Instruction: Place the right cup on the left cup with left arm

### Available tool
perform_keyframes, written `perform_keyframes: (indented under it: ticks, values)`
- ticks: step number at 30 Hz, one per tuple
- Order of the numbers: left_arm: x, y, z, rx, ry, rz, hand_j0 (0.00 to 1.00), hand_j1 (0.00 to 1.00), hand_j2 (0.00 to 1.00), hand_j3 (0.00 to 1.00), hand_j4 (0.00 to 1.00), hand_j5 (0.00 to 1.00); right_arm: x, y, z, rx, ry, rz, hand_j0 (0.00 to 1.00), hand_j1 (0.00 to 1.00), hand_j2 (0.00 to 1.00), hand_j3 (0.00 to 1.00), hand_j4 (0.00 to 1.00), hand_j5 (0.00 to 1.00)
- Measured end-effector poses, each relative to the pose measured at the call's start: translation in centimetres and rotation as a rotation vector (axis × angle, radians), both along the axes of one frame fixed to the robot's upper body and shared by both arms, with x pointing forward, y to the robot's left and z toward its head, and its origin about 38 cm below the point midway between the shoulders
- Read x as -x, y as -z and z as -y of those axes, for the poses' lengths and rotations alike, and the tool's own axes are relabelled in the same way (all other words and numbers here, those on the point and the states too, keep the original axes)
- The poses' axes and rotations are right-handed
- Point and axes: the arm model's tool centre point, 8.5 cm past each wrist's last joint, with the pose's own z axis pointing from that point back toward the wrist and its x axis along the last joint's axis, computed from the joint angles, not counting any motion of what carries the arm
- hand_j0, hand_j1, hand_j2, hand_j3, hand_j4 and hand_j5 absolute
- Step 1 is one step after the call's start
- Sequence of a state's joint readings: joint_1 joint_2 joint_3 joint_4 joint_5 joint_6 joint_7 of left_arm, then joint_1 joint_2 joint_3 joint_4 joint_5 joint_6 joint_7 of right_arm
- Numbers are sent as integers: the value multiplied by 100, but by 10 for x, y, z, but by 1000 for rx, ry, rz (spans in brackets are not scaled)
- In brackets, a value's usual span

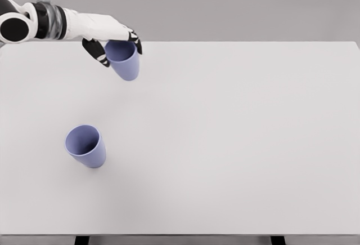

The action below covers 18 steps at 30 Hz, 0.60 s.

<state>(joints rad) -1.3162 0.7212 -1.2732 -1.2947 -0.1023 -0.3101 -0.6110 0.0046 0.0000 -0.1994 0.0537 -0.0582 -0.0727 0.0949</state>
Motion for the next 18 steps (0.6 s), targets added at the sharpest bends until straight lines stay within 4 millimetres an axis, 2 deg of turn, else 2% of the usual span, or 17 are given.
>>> perform_keyframes:
  ticks: [9, 18]
  values:
    - [28, -20, -24, 15, 19, 19, 70, 70, 70, 70, 70, 70, 0, 0, 0, 0, 0, 0, 100, 100, 100, 100, 100, 100]
    - [68, -35, -41, 9, 60, 35, 70, 70, 70, 70, 70, 70, 0, 0, 0, 0, 0, 0, 100, 100, 100, 100, 100, 100]
